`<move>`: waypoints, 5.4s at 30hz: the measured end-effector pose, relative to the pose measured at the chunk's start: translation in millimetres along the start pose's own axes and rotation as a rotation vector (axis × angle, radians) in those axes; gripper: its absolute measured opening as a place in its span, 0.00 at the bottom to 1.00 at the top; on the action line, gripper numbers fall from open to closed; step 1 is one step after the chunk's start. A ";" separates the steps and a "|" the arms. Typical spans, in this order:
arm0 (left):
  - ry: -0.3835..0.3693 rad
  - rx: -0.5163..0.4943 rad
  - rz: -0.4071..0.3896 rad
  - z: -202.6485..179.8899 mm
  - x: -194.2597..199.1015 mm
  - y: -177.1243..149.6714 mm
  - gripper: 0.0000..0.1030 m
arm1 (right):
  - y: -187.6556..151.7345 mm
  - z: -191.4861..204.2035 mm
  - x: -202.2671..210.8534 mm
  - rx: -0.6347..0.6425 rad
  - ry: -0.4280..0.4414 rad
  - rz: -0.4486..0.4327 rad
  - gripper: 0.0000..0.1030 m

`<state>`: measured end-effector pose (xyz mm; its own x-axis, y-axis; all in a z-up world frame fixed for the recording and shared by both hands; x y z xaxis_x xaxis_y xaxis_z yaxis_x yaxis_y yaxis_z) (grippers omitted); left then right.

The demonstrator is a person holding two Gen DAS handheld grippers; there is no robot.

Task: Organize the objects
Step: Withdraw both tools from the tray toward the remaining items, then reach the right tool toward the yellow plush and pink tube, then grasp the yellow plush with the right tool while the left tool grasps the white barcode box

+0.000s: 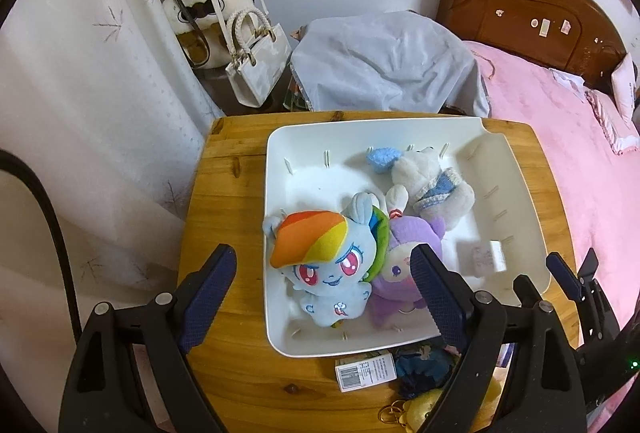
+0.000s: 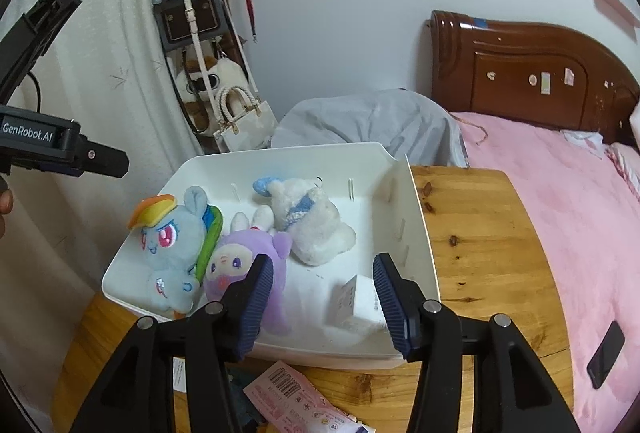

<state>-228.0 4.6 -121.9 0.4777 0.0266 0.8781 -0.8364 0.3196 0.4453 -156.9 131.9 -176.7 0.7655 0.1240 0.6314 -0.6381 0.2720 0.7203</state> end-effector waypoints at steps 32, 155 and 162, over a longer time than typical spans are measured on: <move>0.215 0.111 -0.095 -53.1 103.1 -69.9 0.88 | -25.2 -29.2 107.7 0.129 0.192 0.113 0.67; -0.354 0.083 0.275 -33.0 -92.3 -144.6 0.67 | -147.6 -58.7 12.3 -0.997 -0.043 0.894 0.55; -0.347 0.112 0.292 -29.4 -89.2 -150.3 0.62 | -148.4 -67.3 32.9 -0.998 -0.027 0.869 0.55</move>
<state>-136.9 -18.0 -272.3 0.1154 -0.2243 0.9677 -0.9556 0.2408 0.1698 -31.5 159.8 -282.2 0.1318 0.5976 0.7909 -0.5740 0.6965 -0.4306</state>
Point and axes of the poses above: each gripper's, at about its wrist camera, not at the fingertips, and x roughly against the way its jaws point, z to its left, y to its top, the point moved 4 cm from there along -x, roughly the way its jaws point, and after that the axes turned 13 degrees about -x, right-handed, at the moved point
